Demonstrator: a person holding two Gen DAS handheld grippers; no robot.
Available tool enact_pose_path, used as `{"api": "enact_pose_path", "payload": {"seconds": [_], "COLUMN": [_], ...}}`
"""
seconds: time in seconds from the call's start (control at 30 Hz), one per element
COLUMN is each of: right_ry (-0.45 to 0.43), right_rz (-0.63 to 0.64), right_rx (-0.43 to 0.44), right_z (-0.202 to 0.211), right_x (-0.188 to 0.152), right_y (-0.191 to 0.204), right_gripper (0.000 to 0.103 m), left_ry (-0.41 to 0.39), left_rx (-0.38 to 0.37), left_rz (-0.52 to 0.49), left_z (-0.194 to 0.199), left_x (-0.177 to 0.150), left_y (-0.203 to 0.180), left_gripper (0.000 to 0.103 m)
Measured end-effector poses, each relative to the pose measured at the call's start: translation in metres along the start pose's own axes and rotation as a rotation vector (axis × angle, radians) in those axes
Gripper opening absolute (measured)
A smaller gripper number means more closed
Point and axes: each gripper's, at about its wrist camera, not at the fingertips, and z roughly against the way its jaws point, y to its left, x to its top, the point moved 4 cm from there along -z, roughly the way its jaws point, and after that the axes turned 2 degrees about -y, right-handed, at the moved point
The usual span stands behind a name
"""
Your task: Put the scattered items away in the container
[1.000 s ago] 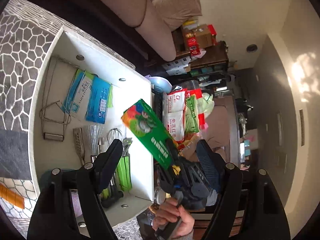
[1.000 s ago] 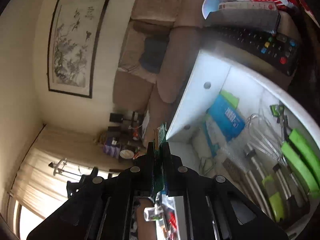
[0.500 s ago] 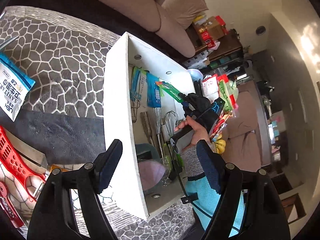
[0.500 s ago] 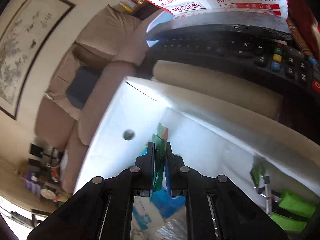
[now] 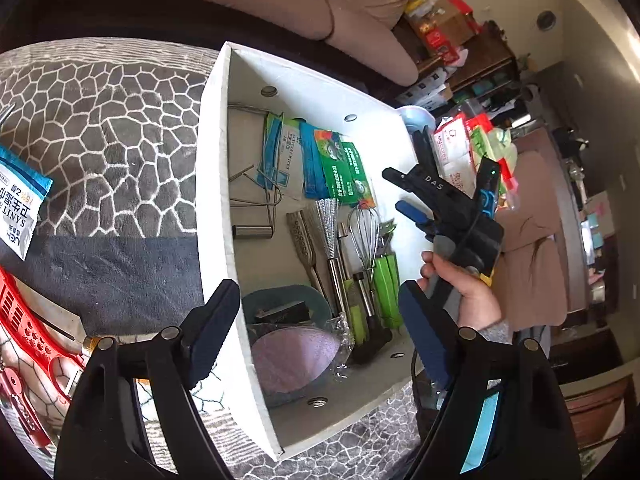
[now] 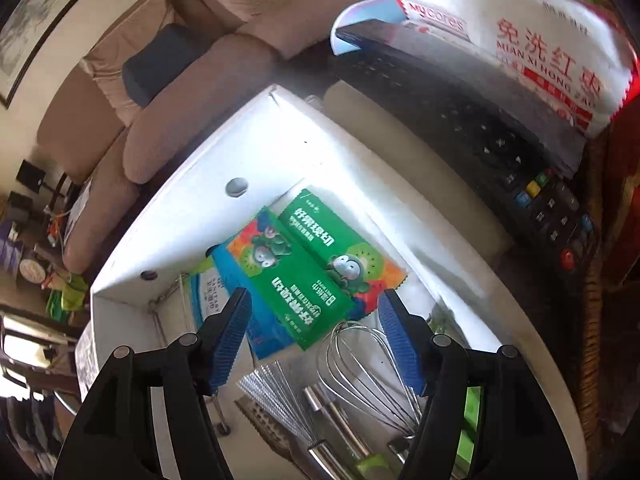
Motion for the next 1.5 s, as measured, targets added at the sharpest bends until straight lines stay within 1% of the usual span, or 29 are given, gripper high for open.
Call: {"api": "enact_pose_path", "payload": {"seconds": [0.03,0.07,0.13,0.17,0.2,0.23,0.27,0.3,0.37,0.47,0.53,0.63,0.83,0.97,1.13,1.3,1.4,1.47,1.5], "right_ry": [-0.002,-0.013,-0.038,-0.044,-0.057,-0.070,-0.081,-0.088,-0.103,-0.143,-0.156,-0.169,-0.181,-0.219,-0.253,-0.273,-0.273,-0.268,-0.271], "right_rz": [0.049,0.116,0.261,0.333,0.402,0.466,0.525,0.576,0.667,0.765,0.809,0.839,0.812,0.819,0.802,0.820,0.825,0.835,0.847], "right_rx": [0.008,-0.011,-0.059,-0.073,-0.104,-0.139,-0.156,-0.163,-0.173,-0.162,-0.158,-0.155,-0.104,-0.112,-0.084,-0.072,-0.028,0.008,0.012], "right_z": [0.011,0.022,0.043,0.051,0.058,0.064,0.069,0.069,0.076,0.090,0.100,0.114,0.150,0.177,0.209,0.235,0.248,0.255,0.257], "right_x": [-0.001,-0.003,-0.010,-0.016,-0.020,-0.023,-0.028,-0.026,-0.034,-0.050,-0.061,-0.075,-0.095,-0.108,-0.123,-0.151,-0.175,-0.194,-0.205], "right_y": [0.003,0.008,0.015,0.018,0.022,0.026,0.028,0.040,0.053,0.061,0.065,0.067,0.063,0.058,0.054,0.056,0.061,0.066,0.069], "right_gripper": [0.072,0.075,0.080,0.081,0.081,0.082,0.082,0.082,0.082,0.085,0.086,0.086,0.086,0.087,0.087,0.088,0.088,0.089,0.090], "left_ry": [-0.001,-0.003,-0.014,-0.019,-0.028,-0.042,-0.059,-0.077,-0.114,-0.166,-0.190,-0.199,-0.222,-0.237,-0.269,-0.281,-0.288,-0.284,-0.283], "left_rx": [0.018,0.045,0.119,0.158,0.203,0.247,0.292,0.336,0.430,0.528,0.560,0.575,0.581,0.592,0.584,0.554,0.516,0.509,0.504], "left_rz": [-0.009,-0.021,-0.052,-0.065,-0.076,-0.086,-0.098,-0.109,-0.130,-0.162,-0.181,-0.188,-0.216,-0.246,-0.257,-0.247,-0.233,-0.229,-0.224], "left_z": [-0.002,-0.005,-0.009,-0.011,-0.012,-0.013,-0.013,-0.012,-0.009,-0.001,0.005,0.012,0.030,0.043,0.060,0.075,0.087,0.094,0.098], "left_x": [-0.001,-0.002,-0.004,-0.006,-0.007,-0.009,-0.010,-0.012,-0.016,-0.027,-0.034,-0.045,-0.072,-0.091,-0.111,-0.136,-0.157,-0.175,-0.184], "left_y": [-0.007,-0.013,-0.024,-0.029,-0.033,-0.036,-0.039,-0.041,-0.044,-0.050,-0.055,-0.064,-0.091,-0.111,-0.128,-0.130,-0.121,-0.111,-0.104], "left_gripper": [0.081,0.081,0.082,0.082,0.082,0.084,0.088,0.090,0.102,0.103,0.103,0.103,0.103,0.103,0.103,0.103,0.103,0.103,0.103]}}
